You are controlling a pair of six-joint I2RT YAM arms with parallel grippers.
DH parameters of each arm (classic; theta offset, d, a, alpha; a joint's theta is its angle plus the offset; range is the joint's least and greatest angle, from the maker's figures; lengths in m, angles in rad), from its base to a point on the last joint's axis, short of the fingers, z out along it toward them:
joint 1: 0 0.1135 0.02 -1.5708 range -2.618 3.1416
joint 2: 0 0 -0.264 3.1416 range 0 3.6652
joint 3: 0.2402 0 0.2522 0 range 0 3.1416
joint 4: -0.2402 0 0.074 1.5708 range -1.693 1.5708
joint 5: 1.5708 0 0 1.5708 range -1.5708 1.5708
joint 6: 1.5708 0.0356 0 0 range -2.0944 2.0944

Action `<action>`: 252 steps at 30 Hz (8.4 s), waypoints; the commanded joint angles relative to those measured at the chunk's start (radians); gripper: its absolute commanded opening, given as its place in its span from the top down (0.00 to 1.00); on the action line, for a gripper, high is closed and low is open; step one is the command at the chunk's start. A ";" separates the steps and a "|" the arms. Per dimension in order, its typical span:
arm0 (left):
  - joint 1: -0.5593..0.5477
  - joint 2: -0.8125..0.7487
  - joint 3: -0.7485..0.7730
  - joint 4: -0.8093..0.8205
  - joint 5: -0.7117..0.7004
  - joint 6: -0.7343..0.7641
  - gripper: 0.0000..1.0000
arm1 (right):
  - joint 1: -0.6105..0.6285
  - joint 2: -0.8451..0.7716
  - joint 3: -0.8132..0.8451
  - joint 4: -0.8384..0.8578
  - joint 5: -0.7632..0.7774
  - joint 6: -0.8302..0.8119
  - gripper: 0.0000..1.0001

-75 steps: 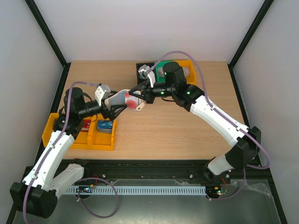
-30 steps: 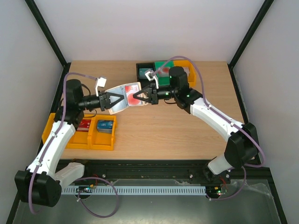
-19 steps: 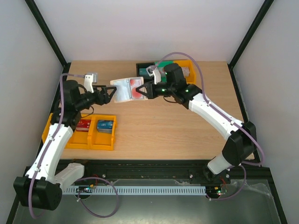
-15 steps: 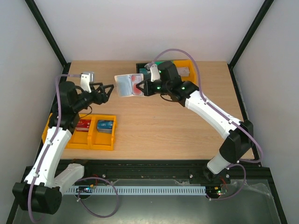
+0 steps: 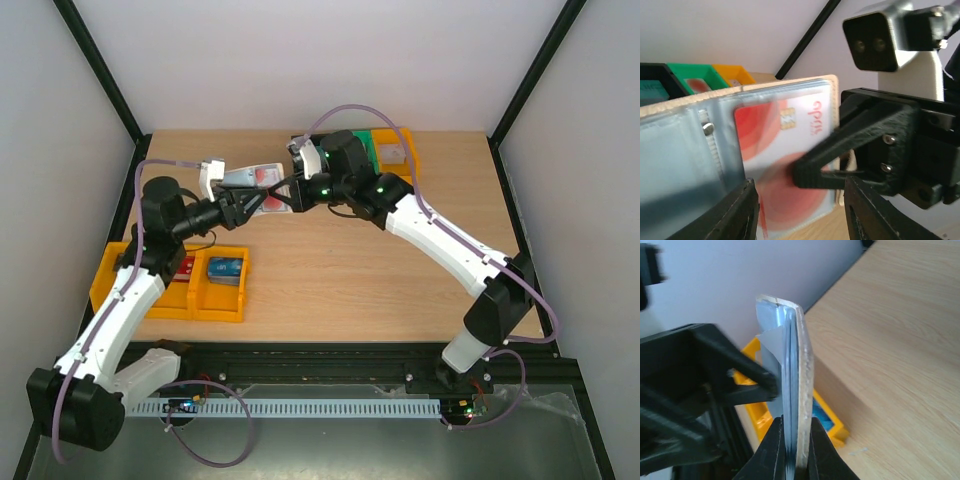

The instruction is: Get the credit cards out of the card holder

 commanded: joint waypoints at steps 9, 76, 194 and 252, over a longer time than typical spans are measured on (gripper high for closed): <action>0.028 -0.003 -0.011 0.066 0.068 -0.123 0.47 | -0.004 -0.095 -0.073 0.243 -0.362 0.004 0.98; 0.075 -0.068 -0.078 0.435 0.256 -0.241 0.98 | -0.102 -0.038 -0.143 0.525 -0.590 0.157 0.98; 0.013 -0.071 -0.048 0.256 0.211 -0.119 0.96 | -0.141 -0.115 -0.190 0.625 -0.768 0.195 0.98; 0.170 -0.092 0.021 0.008 0.268 0.151 0.98 | -0.296 -0.203 -0.204 0.350 -0.737 -0.001 0.98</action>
